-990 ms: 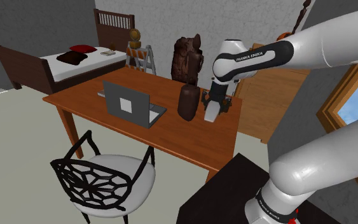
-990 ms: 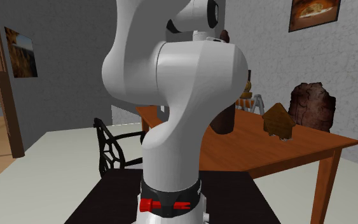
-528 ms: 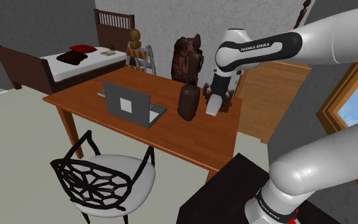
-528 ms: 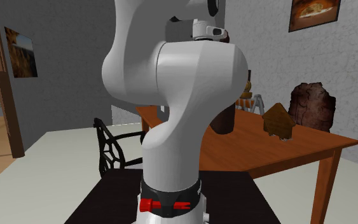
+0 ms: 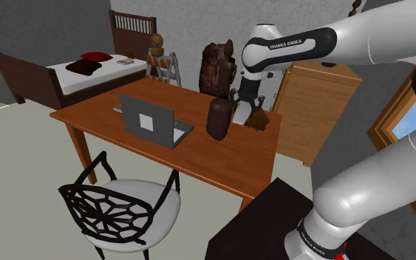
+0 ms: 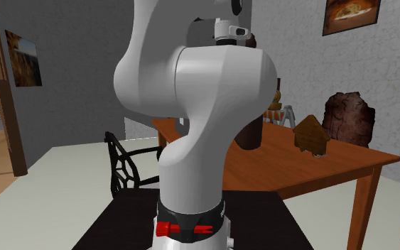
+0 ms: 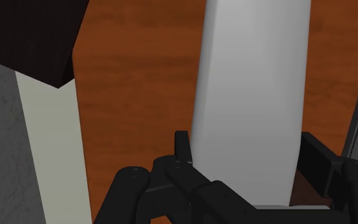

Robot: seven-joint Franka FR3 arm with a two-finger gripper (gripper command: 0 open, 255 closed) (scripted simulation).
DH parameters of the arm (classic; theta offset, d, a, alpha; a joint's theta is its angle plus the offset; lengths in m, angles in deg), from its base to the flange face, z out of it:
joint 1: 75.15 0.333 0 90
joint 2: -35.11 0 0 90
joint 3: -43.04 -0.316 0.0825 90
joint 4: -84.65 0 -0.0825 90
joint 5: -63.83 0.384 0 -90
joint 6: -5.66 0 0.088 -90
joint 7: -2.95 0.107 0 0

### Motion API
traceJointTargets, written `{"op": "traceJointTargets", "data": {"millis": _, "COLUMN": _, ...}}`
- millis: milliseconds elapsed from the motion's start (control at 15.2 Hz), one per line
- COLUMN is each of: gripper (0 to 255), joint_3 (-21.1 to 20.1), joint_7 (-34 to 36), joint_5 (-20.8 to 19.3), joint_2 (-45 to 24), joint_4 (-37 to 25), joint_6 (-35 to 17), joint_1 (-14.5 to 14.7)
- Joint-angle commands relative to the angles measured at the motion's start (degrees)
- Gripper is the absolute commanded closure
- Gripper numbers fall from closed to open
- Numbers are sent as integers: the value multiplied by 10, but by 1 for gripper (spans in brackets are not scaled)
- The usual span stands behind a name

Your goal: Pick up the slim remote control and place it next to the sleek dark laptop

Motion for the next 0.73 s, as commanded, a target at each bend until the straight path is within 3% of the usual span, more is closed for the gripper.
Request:
{"op": "traceJointTargets", "data": {"millis": 0, "gripper": 255, "joint_3": -9, "joint_7": 13, "joint_5": -1, "joint_2": -42, "joint_4": -43, "joint_6": 2, "joint_1": 4}}
{"op": "traceJointTargets", "data": {"millis": 660, "gripper": 255, "joint_3": -34, "joint_7": 68, "joint_5": -26, "joint_2": -267, "joint_4": -312, "joint_6": 46, "joint_1": 25}}
